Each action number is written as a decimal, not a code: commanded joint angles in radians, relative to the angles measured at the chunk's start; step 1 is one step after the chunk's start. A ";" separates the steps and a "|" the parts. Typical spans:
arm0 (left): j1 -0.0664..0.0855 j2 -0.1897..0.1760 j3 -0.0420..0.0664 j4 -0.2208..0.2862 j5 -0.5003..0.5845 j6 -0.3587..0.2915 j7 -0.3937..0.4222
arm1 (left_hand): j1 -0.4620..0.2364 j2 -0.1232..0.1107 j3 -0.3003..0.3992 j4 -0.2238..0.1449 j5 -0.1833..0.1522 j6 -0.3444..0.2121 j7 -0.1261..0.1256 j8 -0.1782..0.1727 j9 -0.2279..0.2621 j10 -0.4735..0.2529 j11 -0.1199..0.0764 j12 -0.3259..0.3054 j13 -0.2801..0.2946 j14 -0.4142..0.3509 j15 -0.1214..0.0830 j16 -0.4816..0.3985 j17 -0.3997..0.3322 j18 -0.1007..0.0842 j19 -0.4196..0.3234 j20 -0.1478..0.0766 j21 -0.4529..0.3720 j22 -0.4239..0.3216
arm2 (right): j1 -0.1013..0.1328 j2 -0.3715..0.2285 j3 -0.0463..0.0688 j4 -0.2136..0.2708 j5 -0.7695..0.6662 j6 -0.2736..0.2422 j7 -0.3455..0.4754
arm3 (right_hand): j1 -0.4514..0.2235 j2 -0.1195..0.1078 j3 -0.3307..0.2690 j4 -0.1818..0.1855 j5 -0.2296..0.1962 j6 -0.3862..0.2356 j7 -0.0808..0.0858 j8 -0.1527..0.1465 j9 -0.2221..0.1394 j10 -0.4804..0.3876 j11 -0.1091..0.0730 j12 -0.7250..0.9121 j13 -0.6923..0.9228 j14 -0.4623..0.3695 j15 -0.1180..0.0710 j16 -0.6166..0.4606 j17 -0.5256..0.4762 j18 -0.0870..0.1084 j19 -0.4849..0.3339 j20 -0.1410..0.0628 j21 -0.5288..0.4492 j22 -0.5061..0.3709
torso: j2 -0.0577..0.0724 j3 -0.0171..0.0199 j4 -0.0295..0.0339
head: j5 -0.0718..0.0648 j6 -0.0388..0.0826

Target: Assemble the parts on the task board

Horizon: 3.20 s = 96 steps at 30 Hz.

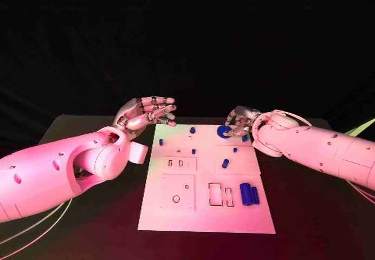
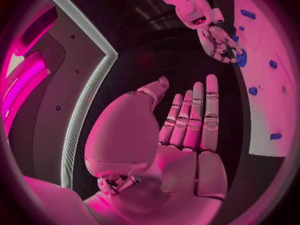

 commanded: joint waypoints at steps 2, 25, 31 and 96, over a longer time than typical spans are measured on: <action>0.001 0.001 0.001 0.001 -0.001 0.003 0.001 | -0.004 0.008 0.006 -0.008 0.022 -0.014 0.028 0.007 0.017 -0.004 0.001 -0.008 0.005 -0.011 -0.002 0.022 0.016 0.004 -0.023 -0.009 0.016 0.017 | -0.005 0.004 -0.001 -0.004 -0.004 0.017 -0.003 | 0.006 -0.003 0.057 0.005 -0.002 0.021 0.000 0.006 -0.008 0.060 -0.005 0.025 0.209 0.106 -0.006 0.017 0.279 -0.026 0.073 -0.005 0.021 0.222 | 0.001 0.0004 0.0008 | 0.000 -0.001; 0.001 -0.001 0.001 0.002 -0.001 0.002 -0.001 | -0.003 0.010 0.007 -0.009 0.022 -0.014 0.028 0.007 0.018 -0.005 0.001 -0.008 0.005 -0.013 -0.002 0.024 0.017 0.004 -0.026 -0.009 0.021 0.021 | -0.013 0.005 -0.005 0.005 -0.048 0.022 -0.006 | -0.015 -0.019 0.144 -0.018 0.071 0.049 -0.001 -0.023 -0.015 0.057 -0.006 0.021 0.207 0.106 -0.005 0.017 0.279 -0.027 0.074 -0.003 0.023 0.226 | 0.000 -0.0008 0.0010 | 0.001 -0.007; 0.001 -0.001 0.001 0.001 -0.001 0.002 -0.001 | -0.003 0.010 0.007 -0.009 0.022 -0.014 0.028 0.007 0.018 -0.005 0.001 -0.008 0.005 -0.013 -0.002 0.024 0.017 0.004 -0.026 -0.009 0.021 0.021 | -0.013 0.000 -0.005 0.043 -0.082 -0.039 -0.008 | -0.025 -0.014 0.178 -0.030 0.099 0.077 -0.012 -0.016 -0.009 0.065 -0.016 0.027 0.215 0.106 -0.014 0.017 0.279 -0.029 0.080 -0.011 0.029 0.234 | 0.000 -0.0001 0.0003 | 0.006 -0.007; 0.001 0.013 0.000 -0.007 -0.002 0.006 -0.005 | 0.001 0.011 0.010 -0.012 0.022 -0.014 0.028 0.007 0.018 -0.004 0.001 -0.008 0.005 -0.015 -0.002 0.027 0.018 0.005 -0.033 -0.009 0.031 0.028 | -0.050 0.158 -0.018 0.101 -0.349 -0.193 -0.077 | -0.104 -0.036 0.208 -0.047 0.017 0.035 0.007 -0.080 -0.021 0.062 -0.001 0.020 0.210 0.106 -0.005 0.017 0.279 -0.034 0.091 -0.007 0.044 0.252 | 0.001 -0.0001 0.0008 | 0.018 -0.018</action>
